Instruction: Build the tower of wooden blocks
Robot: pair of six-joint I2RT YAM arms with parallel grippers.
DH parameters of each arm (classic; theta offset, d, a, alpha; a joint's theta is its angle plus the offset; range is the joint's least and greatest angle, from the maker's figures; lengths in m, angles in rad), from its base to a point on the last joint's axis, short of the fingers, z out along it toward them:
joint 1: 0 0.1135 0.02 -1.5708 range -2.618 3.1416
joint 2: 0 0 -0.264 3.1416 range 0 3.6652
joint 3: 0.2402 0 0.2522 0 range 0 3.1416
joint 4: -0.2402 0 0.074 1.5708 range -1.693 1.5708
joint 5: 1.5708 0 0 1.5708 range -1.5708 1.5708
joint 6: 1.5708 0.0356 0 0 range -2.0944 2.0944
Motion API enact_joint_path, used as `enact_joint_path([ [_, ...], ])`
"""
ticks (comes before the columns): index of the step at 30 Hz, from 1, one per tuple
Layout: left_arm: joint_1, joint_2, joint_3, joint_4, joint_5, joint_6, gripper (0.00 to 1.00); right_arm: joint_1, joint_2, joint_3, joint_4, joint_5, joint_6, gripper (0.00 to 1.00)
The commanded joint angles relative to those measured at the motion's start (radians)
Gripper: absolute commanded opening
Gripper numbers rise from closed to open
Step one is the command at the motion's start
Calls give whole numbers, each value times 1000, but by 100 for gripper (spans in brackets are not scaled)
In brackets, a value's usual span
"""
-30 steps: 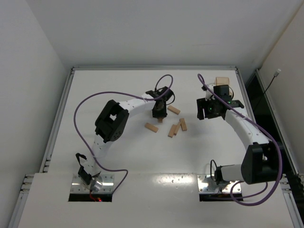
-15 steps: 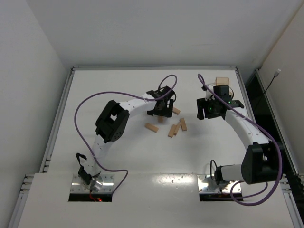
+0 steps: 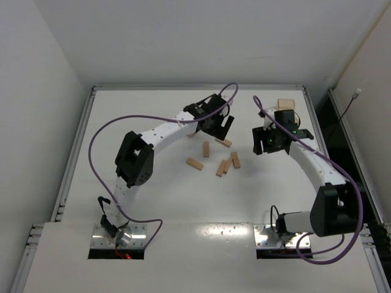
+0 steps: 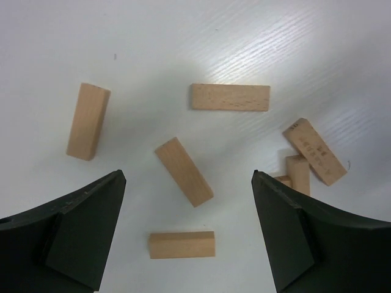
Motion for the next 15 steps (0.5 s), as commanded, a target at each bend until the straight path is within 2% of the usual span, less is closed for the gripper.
enact_joint_path([
  [1,83,-22,24,-27,112,129,82,2,-17,-3,27,-40,-16,59],
  [6,177,119,173,-130,112,224,73,2,-17,6,27,-50,-16,59],
  [12,223,235,303,-220,211,334,73,-7,-17,6,27,-73,-16,59],
  [15,223,268,303,-243,231,382,73,-7,-8,6,18,-82,-16,59],
])
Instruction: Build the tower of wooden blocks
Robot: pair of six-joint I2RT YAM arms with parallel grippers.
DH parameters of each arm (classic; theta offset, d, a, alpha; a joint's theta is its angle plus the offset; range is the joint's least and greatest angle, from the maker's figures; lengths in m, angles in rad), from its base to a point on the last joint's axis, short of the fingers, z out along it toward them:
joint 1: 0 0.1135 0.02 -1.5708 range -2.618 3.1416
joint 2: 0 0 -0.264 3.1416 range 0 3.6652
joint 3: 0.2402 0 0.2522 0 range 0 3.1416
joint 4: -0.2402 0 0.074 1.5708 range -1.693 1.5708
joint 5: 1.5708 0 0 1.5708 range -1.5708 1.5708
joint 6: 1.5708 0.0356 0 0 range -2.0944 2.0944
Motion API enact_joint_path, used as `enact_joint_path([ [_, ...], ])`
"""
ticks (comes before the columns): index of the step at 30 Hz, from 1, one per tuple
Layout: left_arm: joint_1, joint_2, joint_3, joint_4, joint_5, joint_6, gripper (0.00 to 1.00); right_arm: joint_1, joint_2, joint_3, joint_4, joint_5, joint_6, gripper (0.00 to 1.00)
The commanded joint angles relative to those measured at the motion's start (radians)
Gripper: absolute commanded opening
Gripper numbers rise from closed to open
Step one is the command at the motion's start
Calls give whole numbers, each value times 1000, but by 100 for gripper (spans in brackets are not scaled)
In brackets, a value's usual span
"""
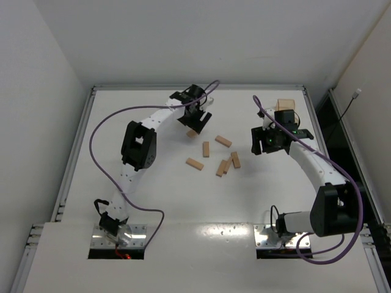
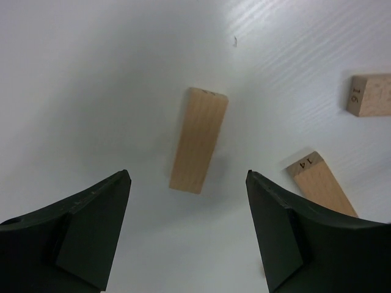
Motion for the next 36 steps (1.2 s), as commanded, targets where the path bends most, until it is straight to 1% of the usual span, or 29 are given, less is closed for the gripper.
enact_joint_path([
  [1,-21,16,24,-67,84,106,73,-7,-8,7,16,-31,-12,59],
  [4,-12,25,-16,-55,115,117,73,-7,2,16,16,-31,-12,60],
  [6,-3,37,-16,-55,124,126,73,-7,2,16,16,-31,-12,60],
  [15,7,66,-16,-24,124,137,73,-7,40,45,16,-41,-12,60],
  [16,7,80,-16,-24,115,137,72,2,40,45,16,-41,-12,62],
  [18,7,106,7,-15,106,146,72,3,51,54,26,-28,-3,64],
  [22,7,147,32,-15,97,146,70,3,69,63,27,-7,6,64],
  [25,7,157,42,-4,97,135,62,3,78,73,27,-7,6,64],
  [26,7,169,55,-4,97,135,54,3,78,73,27,-7,6,64],
  [28,7,183,65,-4,97,124,43,3,78,73,27,-7,6,64],
  [29,7,183,65,-4,97,115,35,3,78,73,27,-7,6,64],
  [31,7,183,65,-13,79,106,24,3,78,73,27,-7,6,64],
  [32,7,183,43,-13,78,91,6,3,78,73,27,-7,6,64],
  [33,7,169,29,-13,65,62,0,3,78,73,27,-7,6,64],
  [34,7,155,12,-22,65,37,0,3,78,73,27,-7,-3,64],
  [35,7,134,-44,-22,43,4,0,3,78,73,27,-7,-3,64],
  [36,7,79,-77,-7,26,-86,0,3,69,73,27,2,-3,64],
])
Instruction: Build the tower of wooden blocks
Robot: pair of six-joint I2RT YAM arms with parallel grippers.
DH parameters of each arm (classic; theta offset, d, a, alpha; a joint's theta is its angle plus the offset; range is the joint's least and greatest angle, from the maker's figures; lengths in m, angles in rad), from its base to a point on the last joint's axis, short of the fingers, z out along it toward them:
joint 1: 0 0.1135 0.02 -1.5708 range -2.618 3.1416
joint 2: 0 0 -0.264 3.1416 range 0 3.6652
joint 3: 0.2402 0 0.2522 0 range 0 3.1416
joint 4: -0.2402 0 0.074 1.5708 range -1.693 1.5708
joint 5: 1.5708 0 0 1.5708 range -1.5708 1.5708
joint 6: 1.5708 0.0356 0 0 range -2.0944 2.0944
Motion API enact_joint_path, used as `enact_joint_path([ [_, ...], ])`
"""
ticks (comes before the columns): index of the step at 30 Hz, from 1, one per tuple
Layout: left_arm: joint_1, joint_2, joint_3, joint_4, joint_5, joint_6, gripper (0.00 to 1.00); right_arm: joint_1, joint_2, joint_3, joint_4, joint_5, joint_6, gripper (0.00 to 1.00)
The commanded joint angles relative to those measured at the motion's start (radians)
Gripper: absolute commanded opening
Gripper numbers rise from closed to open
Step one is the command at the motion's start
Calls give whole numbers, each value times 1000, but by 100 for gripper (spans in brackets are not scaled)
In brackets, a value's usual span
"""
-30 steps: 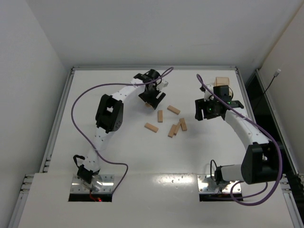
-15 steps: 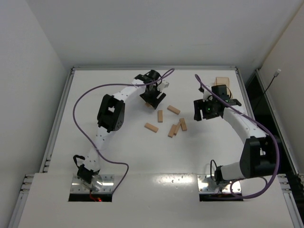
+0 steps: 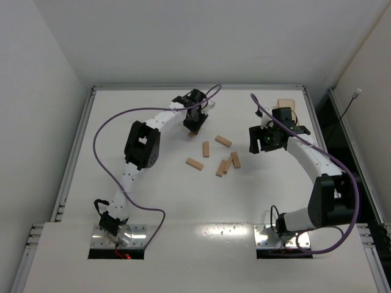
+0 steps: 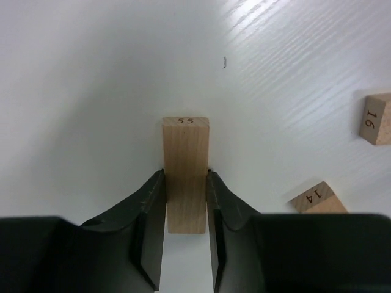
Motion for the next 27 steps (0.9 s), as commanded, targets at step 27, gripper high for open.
enact_joint_path([
  [27,-259,-388,-331,-12,-343,-896,0,-7,-126,-57,7,-5,15,64],
])
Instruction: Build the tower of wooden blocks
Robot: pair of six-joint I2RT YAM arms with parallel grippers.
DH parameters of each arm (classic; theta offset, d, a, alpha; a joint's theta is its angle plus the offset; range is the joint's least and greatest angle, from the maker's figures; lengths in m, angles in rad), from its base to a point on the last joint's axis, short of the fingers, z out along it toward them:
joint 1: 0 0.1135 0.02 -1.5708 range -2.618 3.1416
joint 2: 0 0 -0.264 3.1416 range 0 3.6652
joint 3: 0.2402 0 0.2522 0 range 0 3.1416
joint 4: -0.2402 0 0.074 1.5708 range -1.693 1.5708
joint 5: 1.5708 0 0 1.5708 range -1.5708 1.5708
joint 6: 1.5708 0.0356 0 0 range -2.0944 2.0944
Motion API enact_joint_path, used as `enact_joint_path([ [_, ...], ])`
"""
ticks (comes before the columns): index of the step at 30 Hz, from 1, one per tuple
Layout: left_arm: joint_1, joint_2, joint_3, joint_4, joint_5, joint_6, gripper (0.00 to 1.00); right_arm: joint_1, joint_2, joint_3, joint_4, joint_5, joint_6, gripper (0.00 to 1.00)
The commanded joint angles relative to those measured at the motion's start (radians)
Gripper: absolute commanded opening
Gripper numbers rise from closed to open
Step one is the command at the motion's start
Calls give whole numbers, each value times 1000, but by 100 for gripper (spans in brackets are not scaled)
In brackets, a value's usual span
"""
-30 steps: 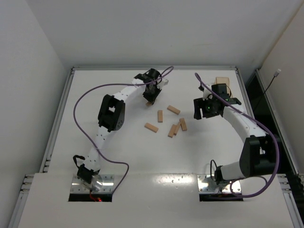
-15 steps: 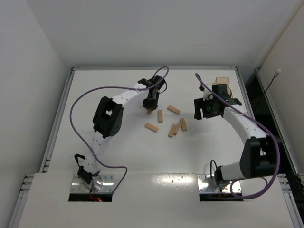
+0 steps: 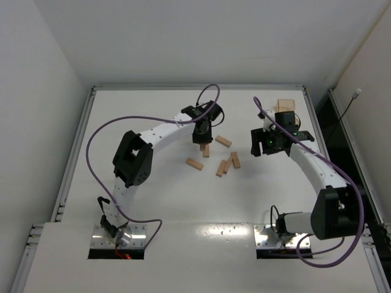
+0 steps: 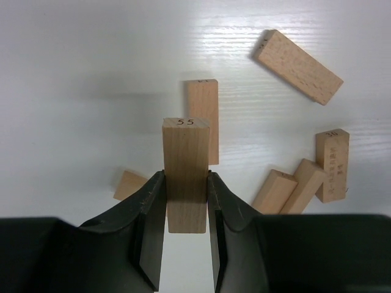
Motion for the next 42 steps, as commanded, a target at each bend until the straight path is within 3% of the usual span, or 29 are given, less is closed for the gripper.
enact_joint_path([
  [1,-47,6,30,18,-58,-66,0,-7,-36,-8,9,-10,11,64],
  [15,-74,49,29,27,-88,-66,0,-16,-45,-17,18,-10,11,64],
  [42,-47,118,79,27,-88,-37,0,-16,81,91,37,-20,11,64],
])
